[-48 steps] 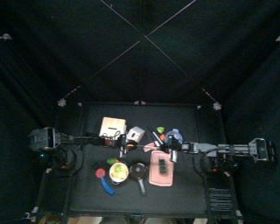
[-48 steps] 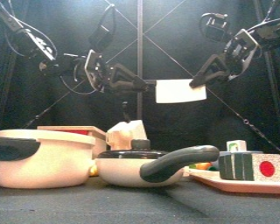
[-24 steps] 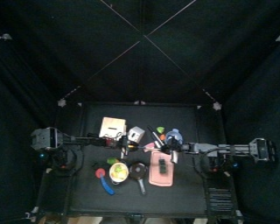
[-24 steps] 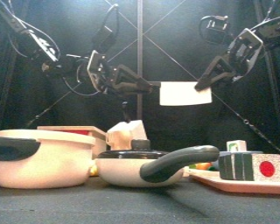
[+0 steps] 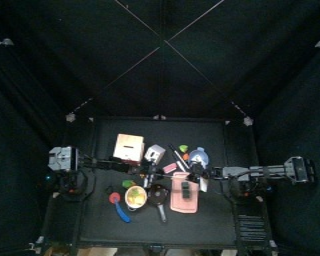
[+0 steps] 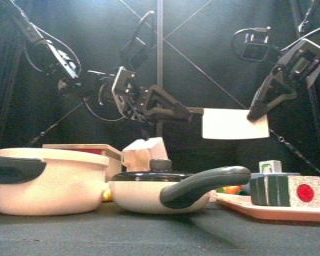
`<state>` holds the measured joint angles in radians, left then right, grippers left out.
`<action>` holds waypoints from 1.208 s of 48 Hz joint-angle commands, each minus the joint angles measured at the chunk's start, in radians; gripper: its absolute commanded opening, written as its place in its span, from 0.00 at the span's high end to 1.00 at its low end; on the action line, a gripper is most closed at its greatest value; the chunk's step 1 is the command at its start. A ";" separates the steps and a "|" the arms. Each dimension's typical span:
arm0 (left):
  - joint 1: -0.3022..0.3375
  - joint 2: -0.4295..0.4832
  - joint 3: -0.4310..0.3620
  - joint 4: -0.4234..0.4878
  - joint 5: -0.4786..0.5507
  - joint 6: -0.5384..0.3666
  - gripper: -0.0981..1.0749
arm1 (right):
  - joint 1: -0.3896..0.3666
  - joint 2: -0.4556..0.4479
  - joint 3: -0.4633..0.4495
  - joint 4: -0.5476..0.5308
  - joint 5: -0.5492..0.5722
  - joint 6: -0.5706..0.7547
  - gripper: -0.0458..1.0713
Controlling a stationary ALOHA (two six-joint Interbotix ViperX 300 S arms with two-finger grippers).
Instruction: Cut sushi piece
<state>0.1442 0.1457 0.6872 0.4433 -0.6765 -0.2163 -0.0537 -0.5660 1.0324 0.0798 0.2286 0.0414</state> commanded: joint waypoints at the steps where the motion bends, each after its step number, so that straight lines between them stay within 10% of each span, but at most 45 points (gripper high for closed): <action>1: -0.003 -0.002 -0.015 -0.002 -0.003 0.003 0.56 | -0.002 -0.003 0.005 -0.003 0.032 -0.002 0.67; 58: -0.061 0.112 -0.044 -0.006 0.064 0.002 0.56 | -0.005 0.112 0.032 0.026 0.106 0.000 0.67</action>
<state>0.0920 0.2654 0.6381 0.4357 -0.6136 -0.2148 -0.0568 -0.4571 1.0523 0.1058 0.2961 0.0430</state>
